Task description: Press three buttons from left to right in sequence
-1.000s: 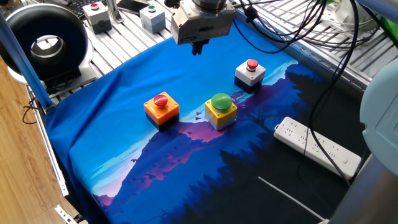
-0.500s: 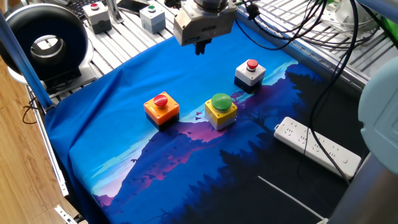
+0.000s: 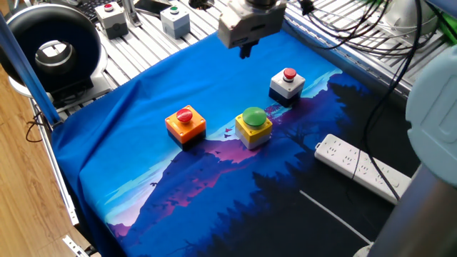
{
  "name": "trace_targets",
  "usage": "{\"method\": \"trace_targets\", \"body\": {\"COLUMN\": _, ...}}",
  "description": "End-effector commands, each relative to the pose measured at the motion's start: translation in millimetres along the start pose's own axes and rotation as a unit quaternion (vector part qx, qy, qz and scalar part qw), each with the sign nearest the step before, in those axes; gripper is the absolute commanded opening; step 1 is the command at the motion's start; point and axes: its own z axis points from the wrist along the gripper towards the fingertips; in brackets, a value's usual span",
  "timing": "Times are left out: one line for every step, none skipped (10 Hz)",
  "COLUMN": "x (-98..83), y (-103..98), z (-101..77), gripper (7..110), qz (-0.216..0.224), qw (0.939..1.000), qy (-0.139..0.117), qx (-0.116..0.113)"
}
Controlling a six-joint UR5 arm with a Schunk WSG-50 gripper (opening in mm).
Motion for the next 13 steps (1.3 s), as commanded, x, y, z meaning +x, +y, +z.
{"method": "trace_targets", "body": {"x": 2.6, "y": 8.3, "z": 0.5, "gripper": 7, "qz": 0.017, "qw": 0.9998, "qy": 0.0, "qx": -0.009}}
{"method": "trace_targets", "body": {"x": 4.0, "y": 25.4, "z": -0.1, "gripper": 7, "qz": 0.03, "qw": 0.9996, "qy": -0.001, "qx": -0.002}}
{"method": "trace_targets", "body": {"x": 4.8, "y": 41.3, "z": -0.4, "gripper": 7, "qz": 0.042, "qw": 0.9991, "qy": -0.002, "qx": 0.004}}
{"method": "trace_targets", "body": {"x": 7.1, "y": 58.5, "z": -0.7, "gripper": 7, "qz": 0.056, "qw": 0.9984, "qy": -0.003, "qx": 0.007}}
{"method": "trace_targets", "body": {"x": 9.2, "y": 73.6, "z": 0.1, "gripper": 7, "qz": 0.066, "qw": 0.9977, "qy": -0.006, "qx": 0.01}}
{"method": "trace_targets", "body": {"x": 12.4, "y": 89.2, "z": 1.2, "gripper": 7, "qz": 0.076, "qw": 0.997, "qy": -0.008, "qx": 0.012}}
{"method": "trace_targets", "body": {"x": 16.6, "y": 101.1, "z": 3.4, "gripper": 7, "qz": 0.086, "qw": 0.9962, "qy": -0.011, "qx": 0.016}}
{"method": "trace_targets", "body": {"x": 21.2, "y": 112.1, "z": 8.5, "gripper": 7, "qz": 0.094, "qw": 0.9952, "qy": -0.018, "qx": 0.019}}
{"method": "trace_targets", "body": {"x": 25.4, "y": 122.4, "z": 17.4, "gripper": 7, "qz": 0.101, "qw": 0.9943, "qy": -0.029, "qx": 0.021}}
{"method": "trace_targets", "body": {"x": 32.2, "y": 135.5, "z": 30.2, "gripper": 7, "qz": 0.113, "qw": 0.9926, "qy": -0.039, "qx": 0.02}}
{"method": "trace_targets", "body": {"x": 39.7, "y": 144.3, "z": 40.6, "gripper": 7, "qz": 0.121, "qw": 0.9915, "qy": -0.045, "qx": 0.019}}
{"method": "trace_targets", "body": {"x": 46.6, "y": 151.3, "z": 49.9, "gripper": 7, "qz": 0.126, "qw": 0.9906, "qy": -0.048, "qx": 0.018}}
{"method": "trace_targets", "body": {"x": 51.3, "y": 153.2, "z": 55.9, "gripper": 7, "qz": 0.125, "qw": 0.9907, "qy": -0.049, "qx": 0.021}}
